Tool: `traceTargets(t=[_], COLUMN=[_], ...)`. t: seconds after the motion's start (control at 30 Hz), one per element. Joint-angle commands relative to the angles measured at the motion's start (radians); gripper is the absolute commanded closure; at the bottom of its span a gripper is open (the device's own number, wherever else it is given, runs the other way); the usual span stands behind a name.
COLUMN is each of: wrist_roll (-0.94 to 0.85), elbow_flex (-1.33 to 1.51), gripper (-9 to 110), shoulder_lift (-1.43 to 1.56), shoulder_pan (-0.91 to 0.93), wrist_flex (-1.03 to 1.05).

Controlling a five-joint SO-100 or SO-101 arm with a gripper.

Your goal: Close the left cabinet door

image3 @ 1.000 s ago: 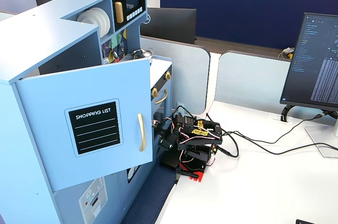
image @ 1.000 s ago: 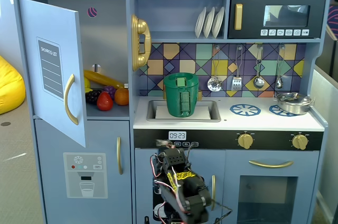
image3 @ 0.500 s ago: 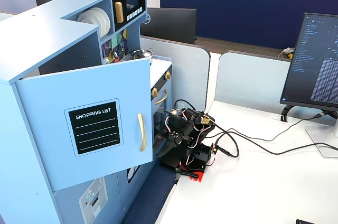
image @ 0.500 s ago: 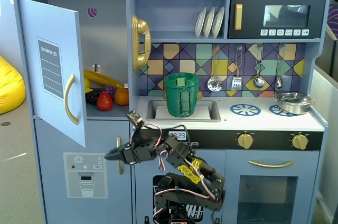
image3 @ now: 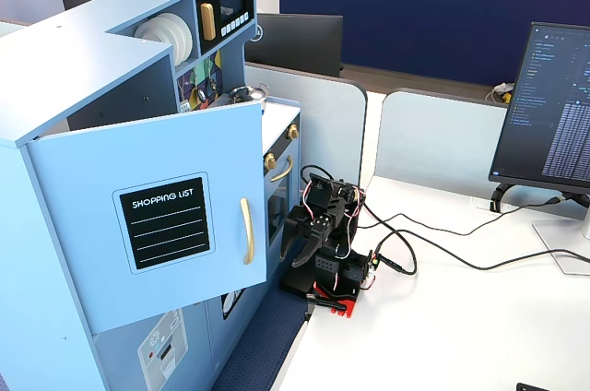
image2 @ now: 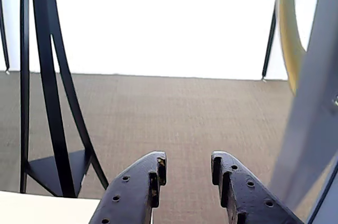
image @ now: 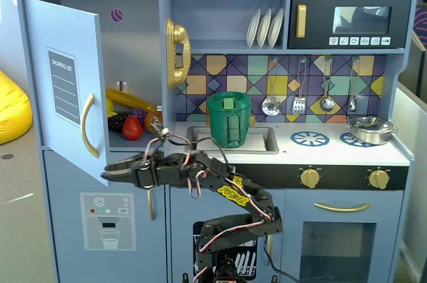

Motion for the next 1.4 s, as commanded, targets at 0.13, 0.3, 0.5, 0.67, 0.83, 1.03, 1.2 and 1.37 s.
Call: traceTargets(t=[0.13, 0.3, 0.5, 0.67, 0.83, 1.03, 1.2, 1.37], wrist_roll=[-0.044, -0.061, -0.080, -0.083, -0.078, -0.049, -0.031, -0.048], elbow_flex=[-0.229, -0.321, -0.396, -0.413, -0.400, -0.403, -0.426, -0.495], gripper=[102, 102, 102, 102, 102, 102, 102, 102], shoulder_lift=[-0.210, -0.327, -0.393, -0.393, -0.368, -0.367, -0.391, -0.466], shoulder_pan=[-0.049, -0.048, 0.021, 0.075, 0.150, 0.272, 0.408, 0.571], wrist_flex=[-0.078, -0.107, -0.120, -0.098, -0.069, -0.043, -0.018, -0.023])
